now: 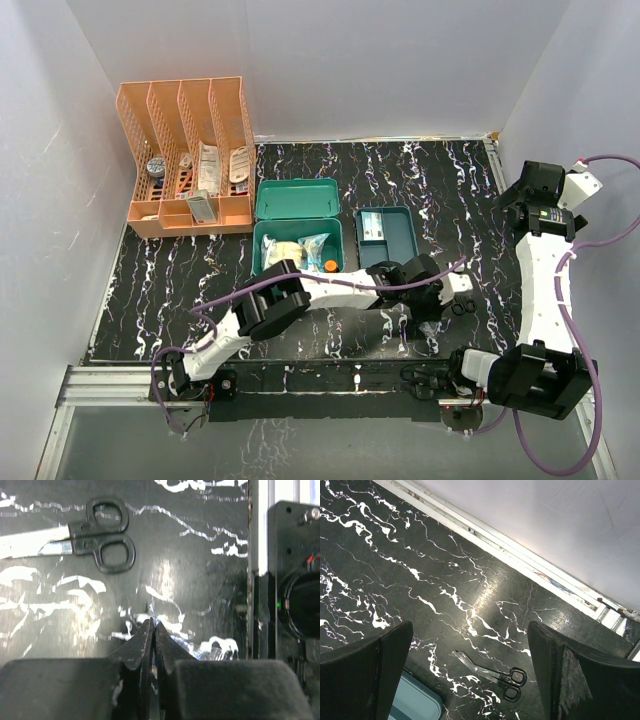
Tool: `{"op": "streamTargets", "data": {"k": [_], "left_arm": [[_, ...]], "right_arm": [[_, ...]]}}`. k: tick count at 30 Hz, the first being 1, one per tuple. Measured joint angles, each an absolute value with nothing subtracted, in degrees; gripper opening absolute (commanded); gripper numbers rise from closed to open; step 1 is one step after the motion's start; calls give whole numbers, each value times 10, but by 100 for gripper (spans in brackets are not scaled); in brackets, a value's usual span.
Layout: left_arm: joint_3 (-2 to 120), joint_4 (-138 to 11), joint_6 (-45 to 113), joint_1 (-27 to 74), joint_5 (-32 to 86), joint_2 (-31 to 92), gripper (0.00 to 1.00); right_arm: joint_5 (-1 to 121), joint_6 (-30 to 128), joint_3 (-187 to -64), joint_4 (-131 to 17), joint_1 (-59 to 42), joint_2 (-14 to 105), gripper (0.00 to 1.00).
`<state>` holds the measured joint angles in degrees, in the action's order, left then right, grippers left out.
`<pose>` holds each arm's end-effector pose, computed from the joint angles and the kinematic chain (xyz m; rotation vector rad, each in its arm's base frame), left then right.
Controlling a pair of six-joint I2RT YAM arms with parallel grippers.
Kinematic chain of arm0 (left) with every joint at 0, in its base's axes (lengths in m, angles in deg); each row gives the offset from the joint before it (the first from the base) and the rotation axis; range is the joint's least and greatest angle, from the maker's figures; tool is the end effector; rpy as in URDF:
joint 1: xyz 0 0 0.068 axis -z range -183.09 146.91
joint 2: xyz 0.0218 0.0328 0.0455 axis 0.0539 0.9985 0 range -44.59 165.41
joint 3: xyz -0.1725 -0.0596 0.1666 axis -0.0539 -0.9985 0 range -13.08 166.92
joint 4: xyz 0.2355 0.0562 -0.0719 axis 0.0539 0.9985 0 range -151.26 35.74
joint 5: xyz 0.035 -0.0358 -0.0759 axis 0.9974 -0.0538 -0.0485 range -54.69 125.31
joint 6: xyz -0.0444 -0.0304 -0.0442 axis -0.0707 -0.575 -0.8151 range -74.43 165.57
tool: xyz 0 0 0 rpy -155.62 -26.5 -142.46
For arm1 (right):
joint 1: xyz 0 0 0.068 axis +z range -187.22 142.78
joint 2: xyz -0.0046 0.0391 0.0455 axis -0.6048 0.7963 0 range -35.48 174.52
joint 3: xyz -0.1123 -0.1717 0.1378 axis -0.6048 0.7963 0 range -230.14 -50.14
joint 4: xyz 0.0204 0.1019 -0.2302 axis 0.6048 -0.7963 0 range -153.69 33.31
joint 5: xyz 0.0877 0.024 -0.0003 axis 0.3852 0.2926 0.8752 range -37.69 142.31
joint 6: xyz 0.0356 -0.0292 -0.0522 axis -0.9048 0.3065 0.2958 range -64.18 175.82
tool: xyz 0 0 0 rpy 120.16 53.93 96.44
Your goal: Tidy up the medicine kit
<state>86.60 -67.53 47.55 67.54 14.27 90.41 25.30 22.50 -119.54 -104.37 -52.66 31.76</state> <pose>0.1552 -0.5025 0.1326 1.5125 1.6484 -1.0788 0.2326 -0.0909 0.3126 1.1452 1.9840 -0.3960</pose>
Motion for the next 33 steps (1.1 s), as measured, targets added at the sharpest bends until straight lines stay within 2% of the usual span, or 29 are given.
{"op": "streamTargets", "data": {"k": [7,15,22,33], "left_arm": [[825,-575,516,667,167,807,0],[824,-565,508,598,210,704,0],[790,-593,455,501,291,715,0],[776,-593,412,505,360,772,0]], "right_arm": [[254,224,-1195,-1042,-527,310,98],[259,223,-1190,-1036,-527,305,98],[271,224,-1169,-1031,-527,293,99],[281,228,-1150,-1027,-527,271,99]]}}
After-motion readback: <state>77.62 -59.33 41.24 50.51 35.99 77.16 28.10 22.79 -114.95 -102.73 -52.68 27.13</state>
